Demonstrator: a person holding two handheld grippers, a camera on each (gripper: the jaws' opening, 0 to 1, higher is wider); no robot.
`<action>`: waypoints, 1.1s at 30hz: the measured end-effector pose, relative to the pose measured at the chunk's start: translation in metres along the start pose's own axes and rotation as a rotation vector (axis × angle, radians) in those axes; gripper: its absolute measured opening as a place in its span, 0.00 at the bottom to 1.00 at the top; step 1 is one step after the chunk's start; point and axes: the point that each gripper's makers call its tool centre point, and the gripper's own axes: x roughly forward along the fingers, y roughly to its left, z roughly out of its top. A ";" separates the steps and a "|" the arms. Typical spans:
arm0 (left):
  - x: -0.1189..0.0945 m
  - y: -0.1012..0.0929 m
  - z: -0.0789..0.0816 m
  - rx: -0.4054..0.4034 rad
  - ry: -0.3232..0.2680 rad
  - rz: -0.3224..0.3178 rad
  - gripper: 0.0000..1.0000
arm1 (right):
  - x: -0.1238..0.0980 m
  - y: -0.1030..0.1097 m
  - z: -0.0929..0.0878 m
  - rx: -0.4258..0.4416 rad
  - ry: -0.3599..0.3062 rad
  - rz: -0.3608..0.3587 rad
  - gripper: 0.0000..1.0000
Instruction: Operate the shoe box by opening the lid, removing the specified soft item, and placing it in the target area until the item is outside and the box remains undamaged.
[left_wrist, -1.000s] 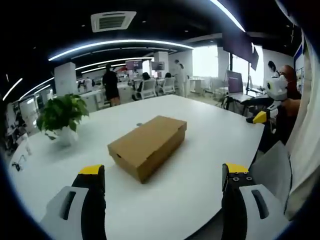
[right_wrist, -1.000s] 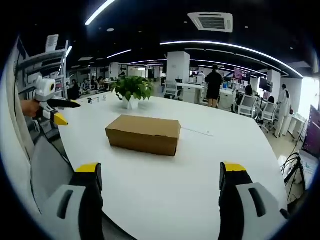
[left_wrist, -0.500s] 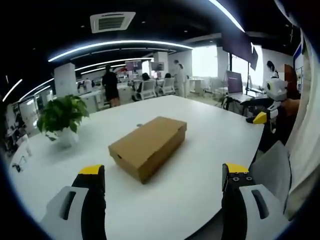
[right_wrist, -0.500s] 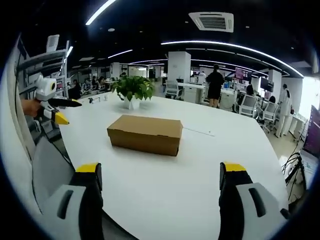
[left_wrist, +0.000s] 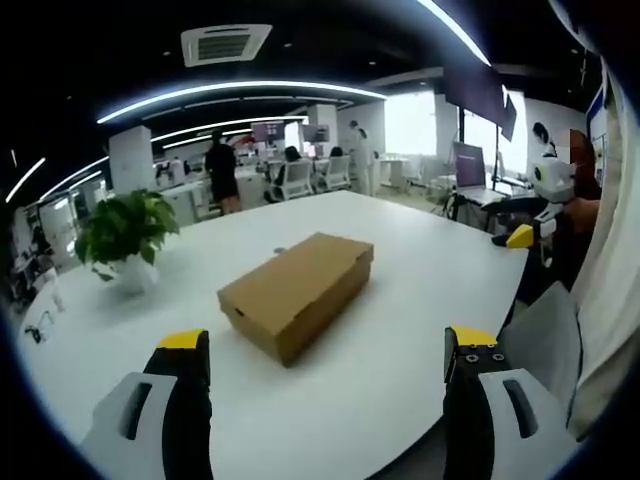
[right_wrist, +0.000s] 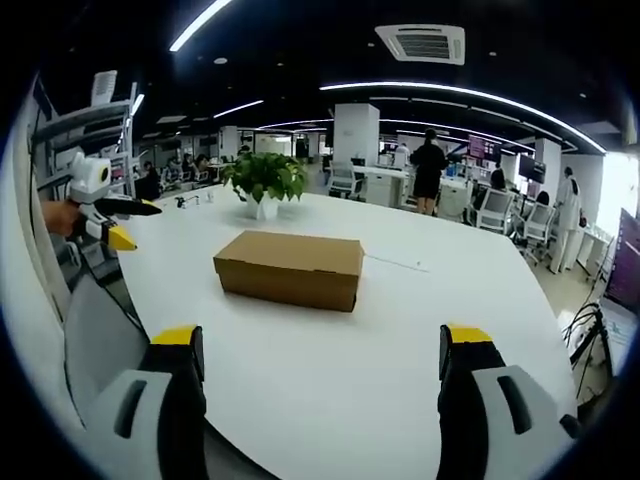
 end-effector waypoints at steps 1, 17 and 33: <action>-0.001 0.000 -0.001 -0.001 0.000 0.001 1.00 | 0.000 0.000 0.000 0.002 0.001 -0.002 0.93; 0.001 0.006 0.004 0.007 -0.025 0.006 1.00 | -0.007 0.003 -0.002 0.029 0.007 -0.031 0.94; 0.026 0.000 0.013 0.011 -0.055 -0.022 1.00 | 0.017 0.003 0.006 -0.059 -0.009 0.043 0.93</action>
